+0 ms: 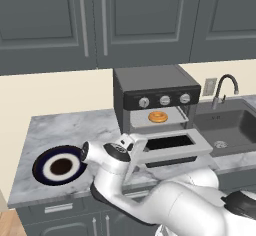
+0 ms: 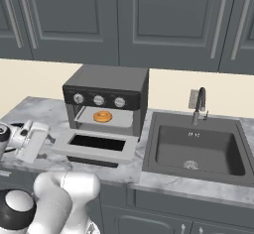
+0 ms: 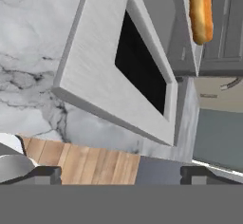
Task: Pick up the bagel from the plate, place it on the toaster oven rack, close the door, and set the timer.
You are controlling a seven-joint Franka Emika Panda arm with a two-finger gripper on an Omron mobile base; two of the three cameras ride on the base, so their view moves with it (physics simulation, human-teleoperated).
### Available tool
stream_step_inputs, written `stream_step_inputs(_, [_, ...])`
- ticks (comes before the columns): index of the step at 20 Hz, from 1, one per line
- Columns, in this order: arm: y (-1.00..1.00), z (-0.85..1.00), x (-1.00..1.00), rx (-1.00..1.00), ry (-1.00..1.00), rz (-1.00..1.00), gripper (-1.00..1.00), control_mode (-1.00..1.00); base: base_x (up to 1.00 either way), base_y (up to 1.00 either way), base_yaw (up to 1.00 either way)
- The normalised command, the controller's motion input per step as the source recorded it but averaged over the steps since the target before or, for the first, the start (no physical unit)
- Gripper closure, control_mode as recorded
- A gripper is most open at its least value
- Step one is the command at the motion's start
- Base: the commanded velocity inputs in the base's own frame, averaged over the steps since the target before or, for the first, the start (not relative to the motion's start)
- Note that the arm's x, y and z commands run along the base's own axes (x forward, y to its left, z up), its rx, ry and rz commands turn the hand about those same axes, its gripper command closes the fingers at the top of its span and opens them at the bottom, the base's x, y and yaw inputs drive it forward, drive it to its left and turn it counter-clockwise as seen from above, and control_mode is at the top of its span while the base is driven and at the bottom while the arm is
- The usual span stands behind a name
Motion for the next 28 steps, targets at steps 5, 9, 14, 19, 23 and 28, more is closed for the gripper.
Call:
stream_step_inputs(5, [0.0, -0.31, 0.33, -0.14, 0.0, 0.0, -1.0, -1.0, 0.0, 0.0, 0.0])
stream_step_inputs(9, [0.03, -0.3, 0.3, -0.17, 0.0, 0.0, -1.0, -1.0, 0.0, 0.0, 0.0])
stream_step_inputs(14, [0.18, -0.35, 0.19, -0.15, 0.0, 0.0, -1.0, -1.0, 0.0, 0.0, 0.0])
stream_step_inputs(19, [0.23, -0.24, 0.25, -0.08, 0.0, 0.0, -1.0, -1.0, 0.0, 0.0, 0.0])
stream_step_inputs(23, [0.07, -0.01, 0.33, -0.06, 0.0, 0.0, -1.0, -1.0, 0.0, 0.0, 0.0])
stream_step_inputs(28, [0.0, -0.01, 0.26, -0.08, 0.0, 0.0, -1.0, -1.0, 0.0, 0.0, 0.0])
